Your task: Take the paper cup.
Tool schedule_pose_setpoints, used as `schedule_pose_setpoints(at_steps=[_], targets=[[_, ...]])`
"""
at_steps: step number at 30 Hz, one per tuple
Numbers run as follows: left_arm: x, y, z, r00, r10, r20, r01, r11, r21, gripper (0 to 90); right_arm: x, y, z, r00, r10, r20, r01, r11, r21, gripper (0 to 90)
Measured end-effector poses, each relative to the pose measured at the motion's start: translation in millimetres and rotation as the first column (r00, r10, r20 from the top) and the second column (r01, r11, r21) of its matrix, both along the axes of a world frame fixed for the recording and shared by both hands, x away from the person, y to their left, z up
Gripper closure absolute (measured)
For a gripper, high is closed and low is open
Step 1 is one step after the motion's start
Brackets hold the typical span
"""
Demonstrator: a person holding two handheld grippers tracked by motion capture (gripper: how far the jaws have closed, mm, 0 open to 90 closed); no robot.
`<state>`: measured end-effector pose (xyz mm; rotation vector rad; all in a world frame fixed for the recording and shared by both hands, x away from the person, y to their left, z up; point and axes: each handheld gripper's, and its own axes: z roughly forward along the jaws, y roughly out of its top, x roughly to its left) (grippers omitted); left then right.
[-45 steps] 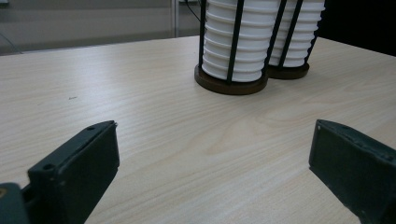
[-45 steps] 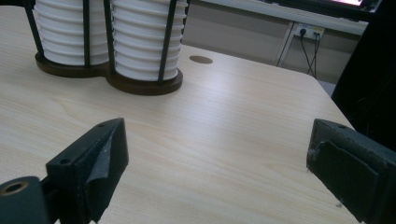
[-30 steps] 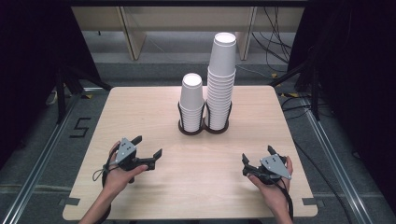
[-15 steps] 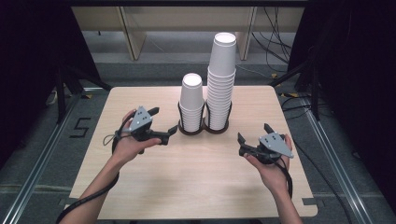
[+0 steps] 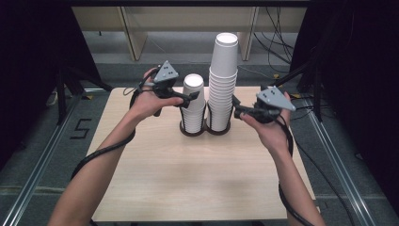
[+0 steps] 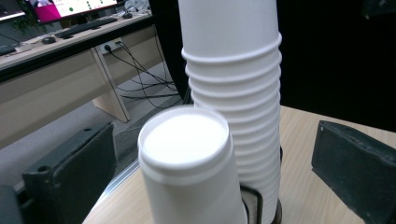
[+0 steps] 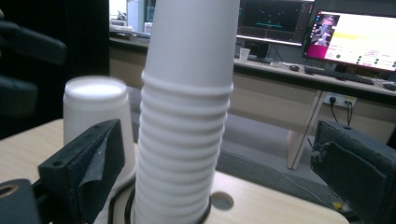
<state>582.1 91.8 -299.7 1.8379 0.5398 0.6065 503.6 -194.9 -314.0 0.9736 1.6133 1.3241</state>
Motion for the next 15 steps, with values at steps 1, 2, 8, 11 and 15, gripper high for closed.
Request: schedule_pose_setpoints(at_steps=[1,2,8,11,15], targets=[[2.7,-5.2,1.9,1.0000,-0.005,-0.007,0.005,1.0000,-0.003,0.0,5.4,2.0,6.9,1.0000,-0.001,-0.002,0.001,1.0000,-0.009,2.9],[5.3,-10.0,3.8,0.9998,-0.013,-0.012,0.012,0.9999,-0.001,0.0,11.2,4.1,13.1,1.0000,0.004,-0.007,-0.004,0.9999,-0.013,2.4],[20.4,-35.8,12.9,0.9989,-0.036,-0.031,0.036,0.9993,0.006,0.0,43.1,16.7,37.9,0.9988,0.010,-0.047,-0.010,0.9999,-0.003,0.5],[27.9,-44.9,12.1,0.9986,-0.038,-0.036,0.039,0.9991,0.016,0.0,54.7,21.1,46.3,0.9983,0.017,-0.056,-0.017,0.9998,0.007,0.5],[35.7,-53.9,5.8,0.9977,-0.038,-0.057,0.039,0.9989,0.026,0.0,66.2,26.4,55.0,0.9975,0.022,-0.067,-0.022,0.9998,0.003,0.4]])
